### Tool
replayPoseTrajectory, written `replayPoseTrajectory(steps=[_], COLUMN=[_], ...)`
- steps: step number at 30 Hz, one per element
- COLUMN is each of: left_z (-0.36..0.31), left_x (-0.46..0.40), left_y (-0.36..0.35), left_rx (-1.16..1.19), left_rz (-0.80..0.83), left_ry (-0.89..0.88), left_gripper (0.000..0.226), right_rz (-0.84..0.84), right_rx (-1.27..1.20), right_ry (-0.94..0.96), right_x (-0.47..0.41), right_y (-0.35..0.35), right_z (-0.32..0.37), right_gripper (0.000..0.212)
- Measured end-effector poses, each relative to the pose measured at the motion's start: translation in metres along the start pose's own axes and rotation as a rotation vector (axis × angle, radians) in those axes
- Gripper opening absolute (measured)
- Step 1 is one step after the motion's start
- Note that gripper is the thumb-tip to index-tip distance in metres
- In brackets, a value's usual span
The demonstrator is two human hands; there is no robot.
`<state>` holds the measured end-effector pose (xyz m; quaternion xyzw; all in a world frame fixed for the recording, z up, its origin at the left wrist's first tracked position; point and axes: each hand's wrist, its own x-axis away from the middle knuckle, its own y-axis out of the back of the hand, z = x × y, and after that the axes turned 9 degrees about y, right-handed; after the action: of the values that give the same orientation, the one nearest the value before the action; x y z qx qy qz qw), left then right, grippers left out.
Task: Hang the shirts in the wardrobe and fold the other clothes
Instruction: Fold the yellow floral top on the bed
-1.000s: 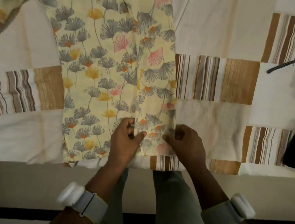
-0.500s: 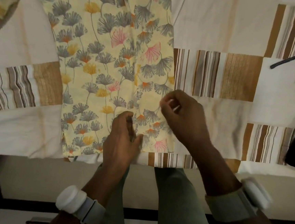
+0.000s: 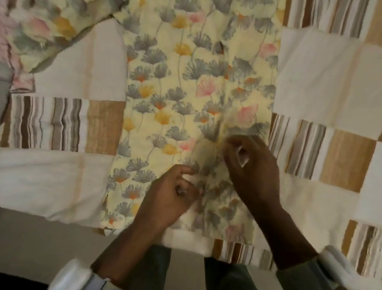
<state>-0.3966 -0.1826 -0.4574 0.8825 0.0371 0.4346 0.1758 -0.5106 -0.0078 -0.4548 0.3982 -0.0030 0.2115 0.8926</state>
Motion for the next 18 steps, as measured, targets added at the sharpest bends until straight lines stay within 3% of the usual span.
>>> replayPoseTrajectory(steps=[3,5,11,14,18], left_z=[-0.014,-0.030,-0.061,-0.070,-0.058], left_x=[-0.038,-0.068,-0.164,-0.188,-0.217], left_y=[0.070,0.119,0.261,0.308,0.359], left_rx=[0.051,0.076,-0.152,-0.314,-0.398], left_rz=[-0.297,-0.419,-0.692,-0.677,-0.466], left_ry=[-0.129,-0.216,-0.476,-0.402,-0.186], left_gripper=[0.010,0.010,0.024,0.035,0.052], right_rz=[-0.148,-0.181,-0.043,0.079,0.057], right_rx=[0.111,0.204,0.338,0.396,0.559], right_ry=[0.137,0.177,0.355,0.388,0.378], right_x=[-0.072,-0.124,-0.237,-0.253,-0.259], right_y=[0.001,-0.005,-0.070,-0.104,-0.129], right_z=[0.007,0.016,0.081,0.082,0.074], right_gripper=[0.039,0.051,0.071,0.074,0.079])
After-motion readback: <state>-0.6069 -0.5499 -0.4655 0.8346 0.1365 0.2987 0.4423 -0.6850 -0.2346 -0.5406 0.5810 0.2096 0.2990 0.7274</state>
